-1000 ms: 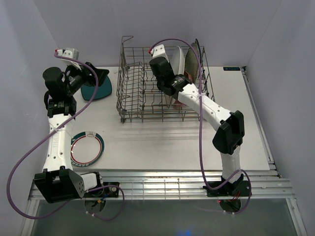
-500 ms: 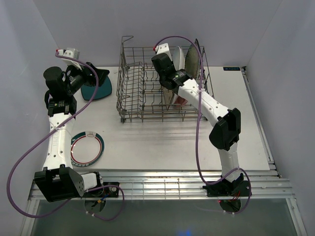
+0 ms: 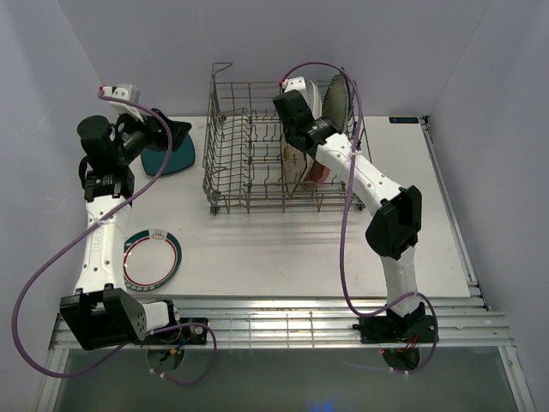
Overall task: Load the plates into the dish rack
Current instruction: Insert the plate into the dish rack.
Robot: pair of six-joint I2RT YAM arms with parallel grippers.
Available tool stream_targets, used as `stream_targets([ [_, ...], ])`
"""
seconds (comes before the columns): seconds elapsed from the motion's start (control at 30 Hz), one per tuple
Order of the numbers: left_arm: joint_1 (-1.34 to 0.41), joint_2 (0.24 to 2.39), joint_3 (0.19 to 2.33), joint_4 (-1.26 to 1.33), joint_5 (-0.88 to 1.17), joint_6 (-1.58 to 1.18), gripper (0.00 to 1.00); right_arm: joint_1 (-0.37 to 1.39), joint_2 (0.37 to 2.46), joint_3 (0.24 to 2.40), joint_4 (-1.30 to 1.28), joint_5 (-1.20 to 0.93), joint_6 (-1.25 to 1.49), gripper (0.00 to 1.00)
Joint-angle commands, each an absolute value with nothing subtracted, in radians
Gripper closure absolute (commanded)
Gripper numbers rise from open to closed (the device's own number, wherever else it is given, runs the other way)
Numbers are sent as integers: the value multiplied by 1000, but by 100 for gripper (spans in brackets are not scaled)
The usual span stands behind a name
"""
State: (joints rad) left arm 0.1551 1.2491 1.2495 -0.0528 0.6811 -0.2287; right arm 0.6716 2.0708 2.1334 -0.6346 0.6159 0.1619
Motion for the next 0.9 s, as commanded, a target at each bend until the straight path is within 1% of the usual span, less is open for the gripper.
stream_targets([
  [0.0,153,1247,1258,-64,695,-221,9,657,2017,2212,-548,680,181,81],
  [0.07,155,1247,1258,-66,695,-219,9,657,2011,2214,-551,683,178,73],
  [0.1,153,1247,1258,-66,695,-219,9,657,2011,2214,-551,684,178,73],
  [0.17,153,1249,1258,-66,696,-221,9,657,2005,2214,-554,696,175,68],
  [0.37,153,1250,1259,-67,698,-219,9,657,1976,2204,-557,713,164,66],
  [0.53,153,1252,1259,-67,699,-219,9,657,1974,2238,-557,729,134,64],
  [0.7,153,1252,1258,-69,699,-219,9,655,2003,2292,-555,784,86,58],
  [0.73,153,1250,1258,-69,701,-219,9,653,2019,2302,-555,790,81,54],
  [0.87,152,1258,1258,-68,703,-219,9,627,2039,2316,-532,804,83,53],
])
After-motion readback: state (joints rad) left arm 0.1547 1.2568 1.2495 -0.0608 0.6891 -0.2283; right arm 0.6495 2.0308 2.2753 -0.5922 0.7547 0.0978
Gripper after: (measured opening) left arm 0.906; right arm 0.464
